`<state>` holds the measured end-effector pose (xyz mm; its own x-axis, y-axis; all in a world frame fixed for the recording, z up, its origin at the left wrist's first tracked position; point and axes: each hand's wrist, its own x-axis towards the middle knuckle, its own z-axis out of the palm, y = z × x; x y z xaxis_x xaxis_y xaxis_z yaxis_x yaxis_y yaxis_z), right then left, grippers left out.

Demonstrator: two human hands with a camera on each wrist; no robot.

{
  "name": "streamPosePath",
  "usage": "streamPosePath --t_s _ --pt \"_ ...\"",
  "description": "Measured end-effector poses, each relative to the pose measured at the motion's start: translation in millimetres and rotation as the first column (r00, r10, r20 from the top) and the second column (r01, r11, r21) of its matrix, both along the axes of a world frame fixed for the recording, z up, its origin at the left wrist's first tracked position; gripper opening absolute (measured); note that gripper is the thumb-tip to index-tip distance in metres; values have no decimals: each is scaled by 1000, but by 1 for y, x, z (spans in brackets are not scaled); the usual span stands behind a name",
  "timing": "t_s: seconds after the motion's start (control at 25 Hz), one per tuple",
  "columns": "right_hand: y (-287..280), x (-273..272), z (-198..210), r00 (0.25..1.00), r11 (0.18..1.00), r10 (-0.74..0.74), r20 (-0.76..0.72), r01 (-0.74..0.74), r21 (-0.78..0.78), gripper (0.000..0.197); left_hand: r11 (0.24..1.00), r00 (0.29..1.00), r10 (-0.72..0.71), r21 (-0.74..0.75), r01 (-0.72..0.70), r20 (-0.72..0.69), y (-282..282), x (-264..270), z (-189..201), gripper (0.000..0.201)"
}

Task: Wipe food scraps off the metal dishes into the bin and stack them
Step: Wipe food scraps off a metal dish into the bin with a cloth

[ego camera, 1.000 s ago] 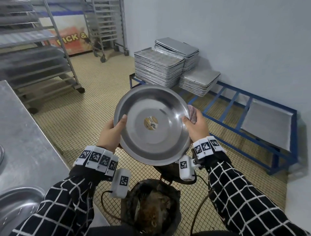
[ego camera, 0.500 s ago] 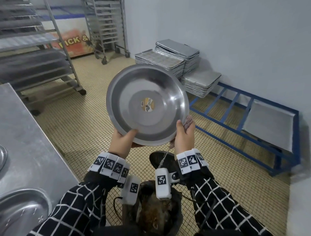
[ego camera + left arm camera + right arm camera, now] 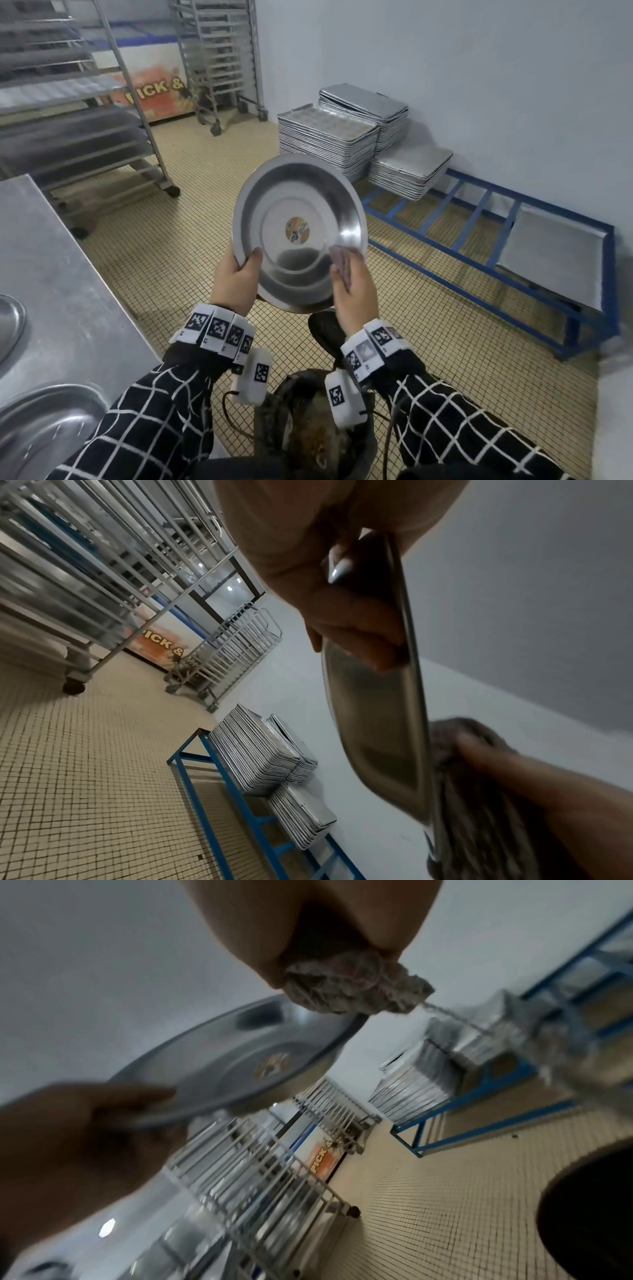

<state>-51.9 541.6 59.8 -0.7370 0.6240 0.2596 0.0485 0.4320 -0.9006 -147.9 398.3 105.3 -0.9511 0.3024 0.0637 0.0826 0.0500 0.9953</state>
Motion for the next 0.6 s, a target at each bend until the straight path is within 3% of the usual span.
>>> streamPosePath --t_s 0.08,0.2,0.28,0.36,0.44,0.6 --pt "-16 -3 -4 978 945 165 126 -194 263 34 999 1000 -29 25 29 -5 4 3 3 16" --pt "-33 3 -12 910 726 279 307 -409 552 56 996 998 -56 61 58 -21 4 2 7 11" --pt "-23 8 -16 899 643 240 366 -430 634 57 994 998 -60 85 61 -13 -1 -1 10 14" --pt "-1 10 -22 903 573 110 416 -400 715 57 994 998 -58 93 58 -6 -5 -4 9 17" --pt "22 9 -28 894 552 -33 447 -357 754 60 994 999 -54 93 54 -4 -6 -5 8 19" --pt "16 9 -30 900 664 -105 423 -253 703 65 991 999 -43 126 43 2 -3 -1 9 19"
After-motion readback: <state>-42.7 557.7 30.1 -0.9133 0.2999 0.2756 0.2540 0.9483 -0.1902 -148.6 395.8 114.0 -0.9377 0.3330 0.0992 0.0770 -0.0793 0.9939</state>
